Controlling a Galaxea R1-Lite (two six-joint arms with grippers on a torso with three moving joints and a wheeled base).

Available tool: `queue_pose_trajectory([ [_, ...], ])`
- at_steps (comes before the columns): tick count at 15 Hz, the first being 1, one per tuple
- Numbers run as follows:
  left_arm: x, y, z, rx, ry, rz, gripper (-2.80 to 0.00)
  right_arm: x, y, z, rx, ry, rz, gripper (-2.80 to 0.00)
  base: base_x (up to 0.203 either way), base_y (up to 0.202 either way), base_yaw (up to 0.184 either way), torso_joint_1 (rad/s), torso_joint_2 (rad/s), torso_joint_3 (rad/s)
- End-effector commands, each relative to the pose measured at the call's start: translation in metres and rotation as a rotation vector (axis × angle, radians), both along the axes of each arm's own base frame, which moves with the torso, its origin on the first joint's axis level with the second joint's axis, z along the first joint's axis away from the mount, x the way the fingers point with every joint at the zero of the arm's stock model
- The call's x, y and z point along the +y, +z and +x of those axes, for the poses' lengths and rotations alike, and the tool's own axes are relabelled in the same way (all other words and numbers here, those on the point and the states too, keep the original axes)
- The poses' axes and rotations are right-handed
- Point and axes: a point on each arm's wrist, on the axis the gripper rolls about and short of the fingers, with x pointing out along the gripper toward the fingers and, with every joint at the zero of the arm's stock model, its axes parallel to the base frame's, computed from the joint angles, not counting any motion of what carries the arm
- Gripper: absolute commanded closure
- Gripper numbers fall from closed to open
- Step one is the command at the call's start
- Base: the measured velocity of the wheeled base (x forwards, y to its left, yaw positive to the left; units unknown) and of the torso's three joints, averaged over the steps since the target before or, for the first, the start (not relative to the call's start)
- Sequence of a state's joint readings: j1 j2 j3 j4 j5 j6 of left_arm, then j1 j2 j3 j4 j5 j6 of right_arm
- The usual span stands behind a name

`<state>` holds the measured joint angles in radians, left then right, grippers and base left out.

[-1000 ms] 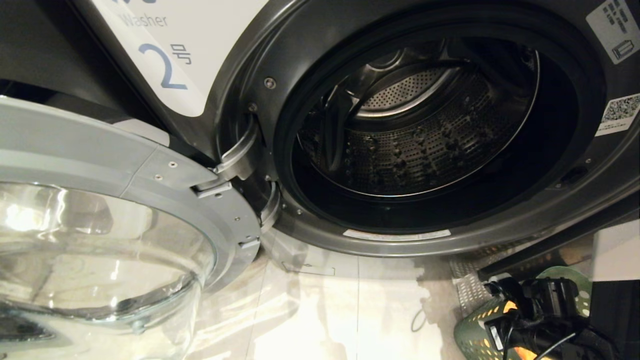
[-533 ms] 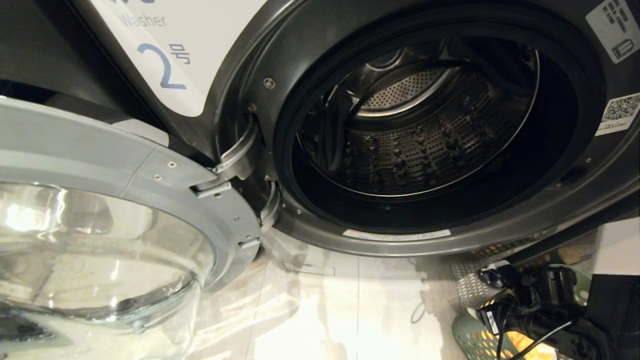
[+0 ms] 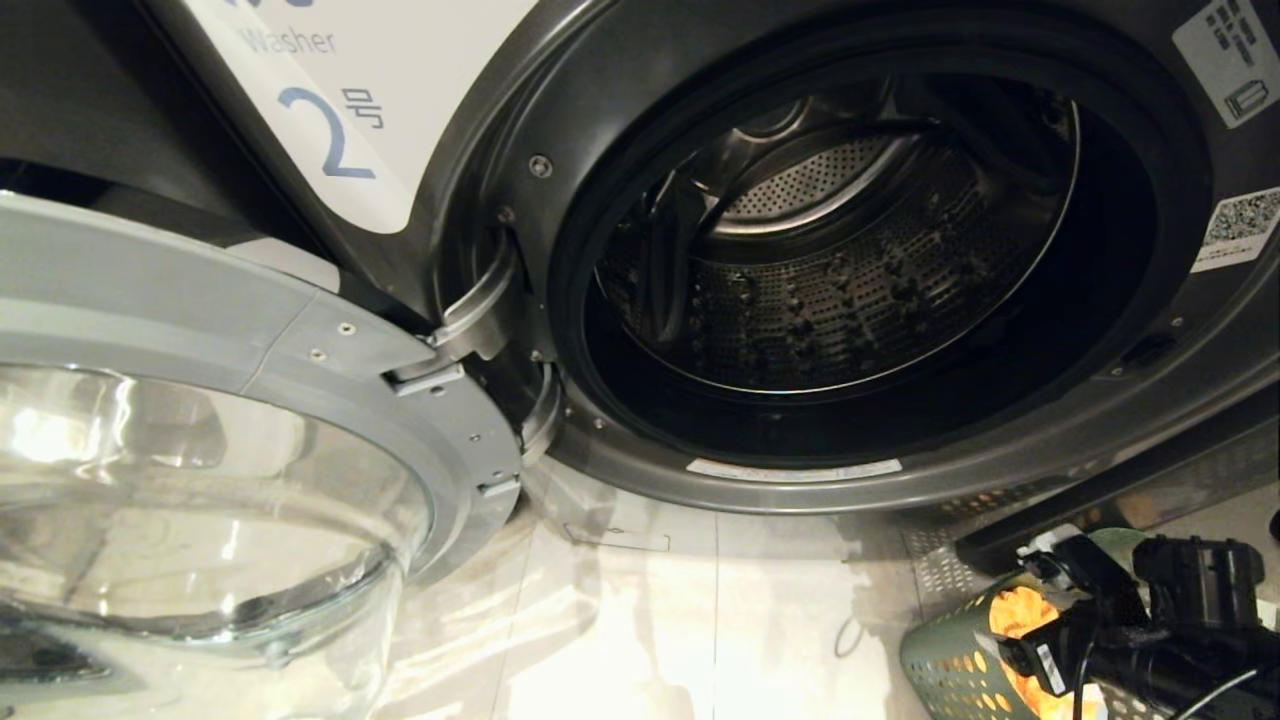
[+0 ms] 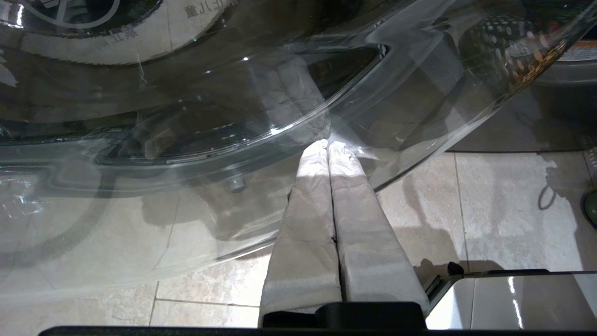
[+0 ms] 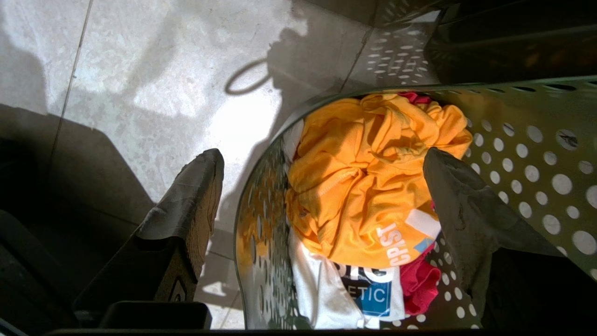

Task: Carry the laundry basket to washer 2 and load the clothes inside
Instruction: Place the clothes into the washing machine

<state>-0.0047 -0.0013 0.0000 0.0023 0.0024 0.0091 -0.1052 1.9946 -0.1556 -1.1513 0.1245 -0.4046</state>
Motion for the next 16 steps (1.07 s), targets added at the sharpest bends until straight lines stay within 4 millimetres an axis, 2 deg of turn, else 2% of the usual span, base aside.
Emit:
queue_pose_trajectory([
  [1,0.000,0.000,0.000,-0.001,0.001,0.000,0.00,-0.004,0.010,-0.004,-0.042,-0.013,-0.005,-2.80,0.000,0.000,0.000,0.000,0.00,0.000],
  [6,0.000,0.000,0.000,-0.001,0.001,0.000,0.00,-0.020,0.014,-0.009,-0.057,-0.095,0.006,-2.80,0.000,0.000,0.000,0.000,0.00,0.000],
  [10,0.000,0.000,0.000,-0.001,0.001,0.000,0.00,-0.029,0.018,-0.027,-0.053,-0.172,0.028,-2.80,0.000,0.000,0.000,0.000,0.00,0.000],
  [13,0.000,0.000,0.000,-0.001,0.001,0.001,0.00,-0.031,0.018,-0.052,-0.007,-0.236,0.043,-2.80,0.000,0.000,0.000,0.000,0.00,0.000],
  [16,0.000,0.000,0.000,-0.001,0.001,0.000,0.00,-0.033,0.021,-0.061,0.031,-0.323,0.077,-2.80,0.000,0.000,0.000,0.000,0.00,0.000],
])
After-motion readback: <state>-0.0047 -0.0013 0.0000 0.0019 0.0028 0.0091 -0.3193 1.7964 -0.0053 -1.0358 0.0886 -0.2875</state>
